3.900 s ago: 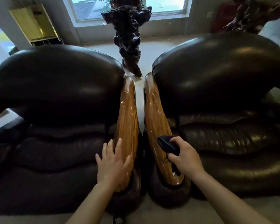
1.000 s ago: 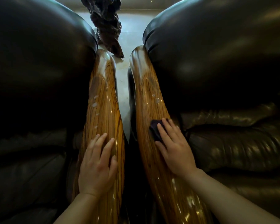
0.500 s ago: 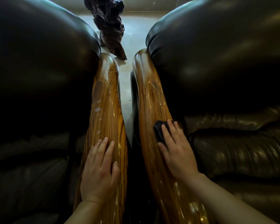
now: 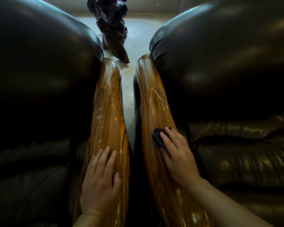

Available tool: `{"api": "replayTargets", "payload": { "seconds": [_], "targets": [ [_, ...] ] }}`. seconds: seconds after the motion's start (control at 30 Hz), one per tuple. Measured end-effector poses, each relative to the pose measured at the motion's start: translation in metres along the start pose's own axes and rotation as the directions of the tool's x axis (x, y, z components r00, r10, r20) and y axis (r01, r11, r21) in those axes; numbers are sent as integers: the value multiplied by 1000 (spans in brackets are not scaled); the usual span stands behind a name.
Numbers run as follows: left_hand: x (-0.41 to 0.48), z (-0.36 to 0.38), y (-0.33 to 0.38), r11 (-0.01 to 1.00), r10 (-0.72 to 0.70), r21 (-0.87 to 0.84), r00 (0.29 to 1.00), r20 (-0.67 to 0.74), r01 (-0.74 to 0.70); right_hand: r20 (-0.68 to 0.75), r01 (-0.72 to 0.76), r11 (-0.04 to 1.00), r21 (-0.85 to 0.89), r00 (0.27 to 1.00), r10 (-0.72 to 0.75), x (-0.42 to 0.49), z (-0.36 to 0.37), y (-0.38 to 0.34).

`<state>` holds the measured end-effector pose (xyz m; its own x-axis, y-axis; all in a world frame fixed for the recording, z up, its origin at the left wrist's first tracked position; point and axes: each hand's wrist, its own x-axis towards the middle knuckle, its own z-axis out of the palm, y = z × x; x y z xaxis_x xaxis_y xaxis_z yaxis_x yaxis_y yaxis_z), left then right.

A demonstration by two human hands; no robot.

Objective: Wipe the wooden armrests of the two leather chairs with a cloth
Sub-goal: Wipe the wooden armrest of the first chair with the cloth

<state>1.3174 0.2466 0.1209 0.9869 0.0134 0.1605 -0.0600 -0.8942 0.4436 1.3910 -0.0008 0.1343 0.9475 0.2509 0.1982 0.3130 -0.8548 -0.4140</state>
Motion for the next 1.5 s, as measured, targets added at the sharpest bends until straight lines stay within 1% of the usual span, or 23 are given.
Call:
{"api": "replayTargets", "payload": {
  "seconds": [0.07,0.1,0.13,0.17,0.2,0.23,0.27,0.33,0.43,0.5,0.57,0.63,0.67,0.73,0.8,0.87,0.9,0.97,1.07,1.13,1.23,1.4,1.5],
  "targets": [
    [0,0,1,1000,11,-2,1000,-11,-11,-87,-64,991,118,993,74,24,-10,-1],
    [1,0,1,1000,15,-3,1000,-15,-15,-113,-125,960,250,981,157,37,-16,-2],
    [1,-1,1,1000,16,-4,1000,-16,-16,-108,-200,882,426,957,269,48,-23,-4],
    [1,-1,1,1000,13,-4,1000,-16,-13,-40,-281,751,597,925,378,57,-30,-5],
    [1,-1,1,1000,8,-3,1000,-15,-8,46,-356,625,695,889,456,62,-34,-3],
    [1,-2,1,1000,2,0,1000,-12,-2,121,-419,574,703,867,484,64,-37,-1],
    [0,-2,0,1000,-2,3,1000,-7,2,147,-456,631,628,865,479,64,-38,3],
    [0,-2,0,1000,-3,4,1000,3,3,113,-455,793,405,886,450,58,-38,12],
    [1,-2,-1,1000,-9,4,1000,12,9,139,-310,882,355,950,278,43,-28,10],
    [1,-3,-1,1000,-10,2,1000,12,10,203,-162,981,107,969,138,28,-15,2],
    [0,-3,0,1000,-8,1,1000,12,8,216,-21,999,-25,976,26,16,-8,-1],
    [1,-5,1,1000,-8,-2,1000,20,8,230,62,996,-61,972,-46,17,-8,4],
    [2,-5,1,1000,-6,-2,1000,23,6,213,48,997,-62,976,-34,25,-8,10],
    [2,-4,0,1000,7,2,999,33,-7,155,-98,994,-43,982,104,52,-4,16],
    [3,-4,0,1000,17,-12,999,33,-16,128,-283,959,18,952,278,91,4,15],
    [3,-4,-1,1000,23,-8,999,27,-23,130,-384,922,54,918,375,129,10,9],
    [3,-4,-1,1000,24,-5,999,26,-24,130,-384,923,28,917,378,141,10,6],
    [3,-5,0,1000,17,-4,1000,26,-17,128,-307,949,-63,941,313,145,8,2],
    [4,-8,3,1000,1,-7,1000,26,0,158,-92,992,-85,982,104,102,4,-4],
    [4,-7,3,1000,6,-8,1000,22,-6,187,-9,997,-76,982,23,66,2,-4],
    [4,-4,-1,1000,31,2,999,-5,-31,175,-63,995,-75,982,75,68,4,4],
    [4,3,-9,997,73,33,997,-39,-72,97,-283,959,-10,954,282,157,16,4],
    [5,2,-6,997,83,9,995,-62,-83,99,-301,952,-56,947,306,199,16,6]
  ]
}}
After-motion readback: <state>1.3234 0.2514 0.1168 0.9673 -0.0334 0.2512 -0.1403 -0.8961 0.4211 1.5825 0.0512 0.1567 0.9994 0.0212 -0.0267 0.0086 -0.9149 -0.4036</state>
